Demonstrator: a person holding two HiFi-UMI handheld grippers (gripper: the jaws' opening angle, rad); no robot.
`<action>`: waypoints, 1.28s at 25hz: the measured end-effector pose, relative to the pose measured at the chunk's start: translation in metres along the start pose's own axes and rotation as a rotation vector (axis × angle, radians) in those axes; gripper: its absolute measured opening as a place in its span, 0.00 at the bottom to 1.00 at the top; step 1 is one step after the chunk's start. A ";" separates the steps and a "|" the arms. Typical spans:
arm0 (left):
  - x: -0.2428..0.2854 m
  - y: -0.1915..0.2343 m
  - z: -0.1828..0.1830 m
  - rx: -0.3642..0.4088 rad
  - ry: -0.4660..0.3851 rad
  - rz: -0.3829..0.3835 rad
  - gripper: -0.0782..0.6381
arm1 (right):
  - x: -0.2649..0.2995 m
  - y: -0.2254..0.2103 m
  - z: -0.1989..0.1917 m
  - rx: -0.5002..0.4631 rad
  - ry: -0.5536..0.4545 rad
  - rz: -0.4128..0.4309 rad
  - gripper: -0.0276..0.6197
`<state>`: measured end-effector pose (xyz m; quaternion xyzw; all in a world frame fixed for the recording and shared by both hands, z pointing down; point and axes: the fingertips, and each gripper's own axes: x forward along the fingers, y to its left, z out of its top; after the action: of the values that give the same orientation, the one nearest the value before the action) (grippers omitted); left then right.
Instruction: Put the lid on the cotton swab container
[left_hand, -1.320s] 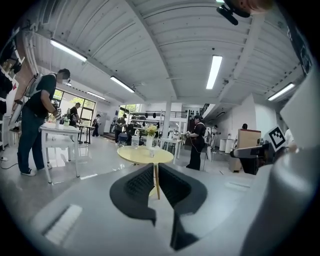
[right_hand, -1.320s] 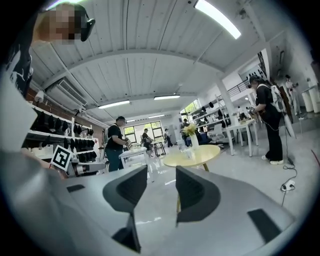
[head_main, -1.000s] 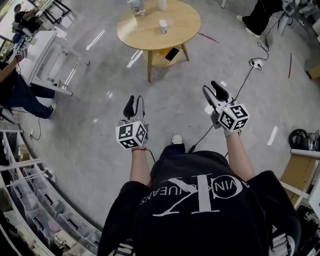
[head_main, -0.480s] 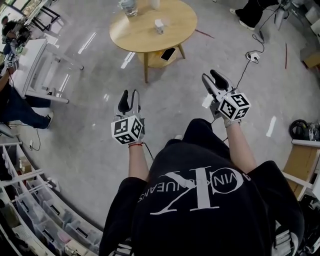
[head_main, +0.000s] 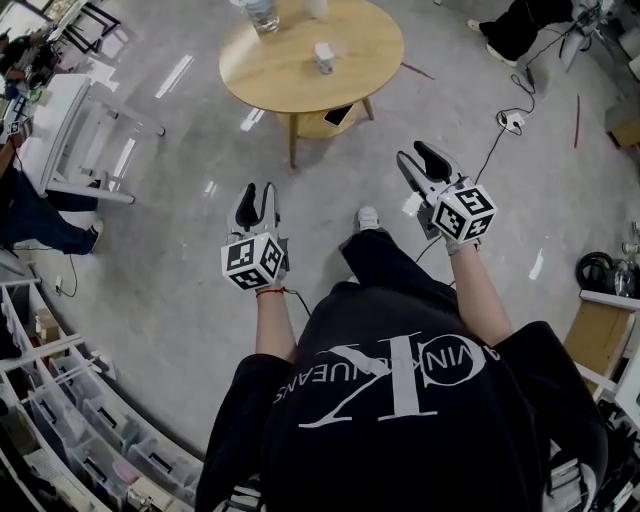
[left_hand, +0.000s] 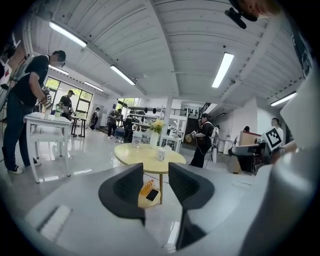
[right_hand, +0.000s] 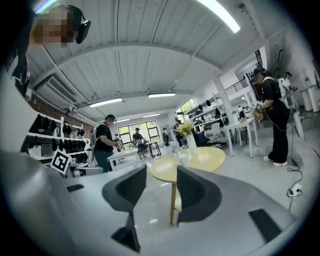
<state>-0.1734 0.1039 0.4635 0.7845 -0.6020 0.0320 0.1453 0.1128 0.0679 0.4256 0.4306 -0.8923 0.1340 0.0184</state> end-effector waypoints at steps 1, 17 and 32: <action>0.007 0.004 0.002 0.000 0.003 0.006 0.31 | 0.009 -0.005 0.000 0.003 0.003 0.005 0.28; 0.140 0.007 0.024 -0.004 0.059 -0.011 0.31 | 0.116 -0.078 0.012 0.032 0.087 0.099 0.29; 0.209 0.004 0.026 0.002 0.105 -0.026 0.32 | 0.193 -0.113 0.024 0.056 0.120 0.206 0.29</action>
<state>-0.1236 -0.0997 0.4864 0.7897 -0.5832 0.0720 0.1763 0.0812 -0.1527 0.4568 0.3282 -0.9251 0.1854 0.0460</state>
